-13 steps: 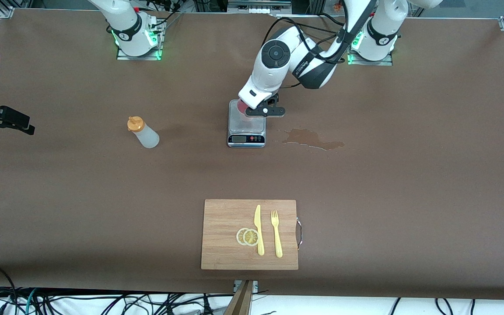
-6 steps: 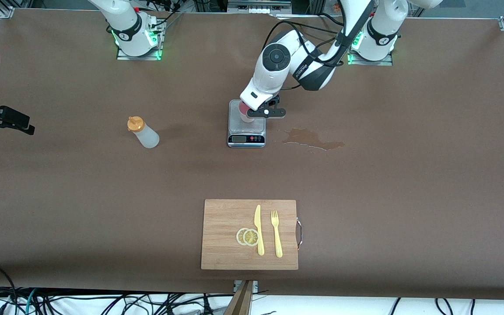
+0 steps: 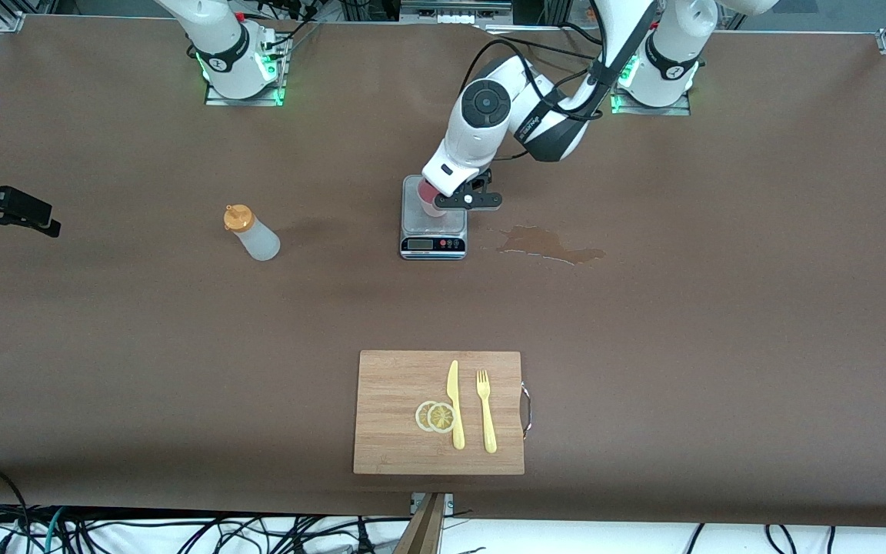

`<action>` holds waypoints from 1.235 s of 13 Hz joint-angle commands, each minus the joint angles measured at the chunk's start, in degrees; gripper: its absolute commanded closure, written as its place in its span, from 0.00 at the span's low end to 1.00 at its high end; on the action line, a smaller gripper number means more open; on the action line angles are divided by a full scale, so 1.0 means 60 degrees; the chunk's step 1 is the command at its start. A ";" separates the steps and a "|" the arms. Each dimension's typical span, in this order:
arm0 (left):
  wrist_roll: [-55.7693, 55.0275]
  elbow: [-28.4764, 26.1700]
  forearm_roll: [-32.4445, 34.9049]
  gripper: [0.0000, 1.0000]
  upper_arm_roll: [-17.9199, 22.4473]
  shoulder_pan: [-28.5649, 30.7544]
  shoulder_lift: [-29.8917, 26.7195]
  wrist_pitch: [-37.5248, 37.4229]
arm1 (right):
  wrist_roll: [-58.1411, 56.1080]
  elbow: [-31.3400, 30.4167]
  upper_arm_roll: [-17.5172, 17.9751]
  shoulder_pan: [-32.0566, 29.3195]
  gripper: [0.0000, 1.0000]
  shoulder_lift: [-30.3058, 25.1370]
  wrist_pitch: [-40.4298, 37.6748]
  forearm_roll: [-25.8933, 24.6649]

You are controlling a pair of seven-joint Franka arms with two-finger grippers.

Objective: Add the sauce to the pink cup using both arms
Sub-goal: 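Lower the pink cup onto the scale and open the left gripper, then withdraw the left gripper while the right gripper reaches the sauce bottle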

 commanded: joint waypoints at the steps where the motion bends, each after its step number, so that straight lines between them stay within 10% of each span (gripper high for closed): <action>1: -0.0042 0.0078 -0.0236 0.00 0.0075 0.0014 -0.0289 -0.0024 | 0.0065 -0.0001 0.0025 -0.0056 0.01 -0.0051 -0.0104 -0.0052; 12: 0.3891 0.3286 -0.0369 0.00 0.1613 0.2104 -0.1549 -0.5136 | -0.0416 -0.0147 0.0113 0.0046 0.01 0.0300 -0.1126 0.0153; 16: 0.4833 0.3286 0.0125 0.00 0.1774 0.3730 -0.2033 -0.5400 | -0.4740 -0.0628 0.0084 0.0018 0.00 0.0505 -0.1774 0.0516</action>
